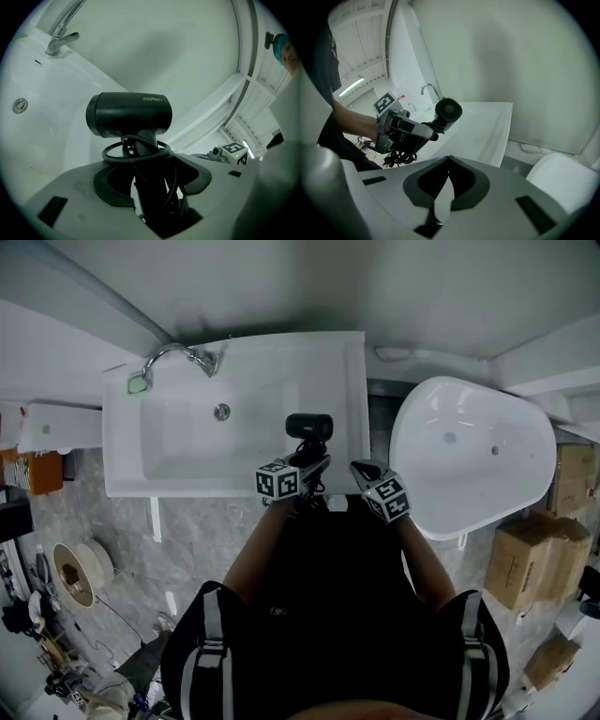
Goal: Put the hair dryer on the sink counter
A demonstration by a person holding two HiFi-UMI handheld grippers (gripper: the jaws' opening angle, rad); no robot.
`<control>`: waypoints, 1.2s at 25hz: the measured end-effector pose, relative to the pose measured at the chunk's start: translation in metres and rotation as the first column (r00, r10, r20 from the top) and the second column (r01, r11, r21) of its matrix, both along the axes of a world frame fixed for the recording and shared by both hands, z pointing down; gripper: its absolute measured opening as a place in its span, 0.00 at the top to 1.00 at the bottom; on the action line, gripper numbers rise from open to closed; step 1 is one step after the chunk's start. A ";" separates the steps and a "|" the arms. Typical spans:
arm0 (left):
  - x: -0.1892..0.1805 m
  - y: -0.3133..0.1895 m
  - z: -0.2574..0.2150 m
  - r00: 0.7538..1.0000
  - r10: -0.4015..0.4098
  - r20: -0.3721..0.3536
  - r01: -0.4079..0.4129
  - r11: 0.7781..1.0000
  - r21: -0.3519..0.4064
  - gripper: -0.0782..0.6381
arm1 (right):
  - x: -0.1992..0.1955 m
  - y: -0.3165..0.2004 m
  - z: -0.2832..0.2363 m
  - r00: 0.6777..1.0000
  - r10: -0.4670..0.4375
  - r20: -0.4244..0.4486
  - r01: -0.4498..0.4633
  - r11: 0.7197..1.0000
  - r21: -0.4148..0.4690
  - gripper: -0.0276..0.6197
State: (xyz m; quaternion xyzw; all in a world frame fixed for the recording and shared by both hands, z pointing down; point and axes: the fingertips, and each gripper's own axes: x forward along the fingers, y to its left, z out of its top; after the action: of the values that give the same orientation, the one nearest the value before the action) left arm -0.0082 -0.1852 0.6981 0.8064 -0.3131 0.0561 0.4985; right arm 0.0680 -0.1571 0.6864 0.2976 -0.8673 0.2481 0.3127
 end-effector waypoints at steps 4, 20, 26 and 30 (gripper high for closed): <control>0.005 0.001 0.011 0.998 0.020 0.063 -0.019 1.000 -0.012 0.55 | 0.003 0.007 0.005 1.000 -0.006 0.004 0.006 1.000 -0.016 0.87; 0.017 -0.009 0.050 0.979 0.006 0.204 0.020 0.993 -0.120 0.55 | 0.027 0.022 0.018 0.999 0.032 -0.011 -0.033 0.998 -0.057 0.87; 0.015 -0.013 0.059 0.972 -0.015 0.235 0.051 0.988 -0.146 0.55 | 0.025 0.021 0.018 0.999 0.046 0.000 -0.046 0.997 -0.066 0.87; 0.020 -0.012 0.060 0.970 -0.005 0.244 0.040 0.989 -0.139 0.55 | 0.026 0.023 0.019 0.999 0.041 -0.002 -0.041 0.997 -0.072 0.87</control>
State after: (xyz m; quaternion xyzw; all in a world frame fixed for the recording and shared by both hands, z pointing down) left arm 0.0115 -0.1970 0.7585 0.7521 -0.3759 0.1710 0.5136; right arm 0.0942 -0.1342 0.7057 0.3037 -0.8514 0.2854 0.3183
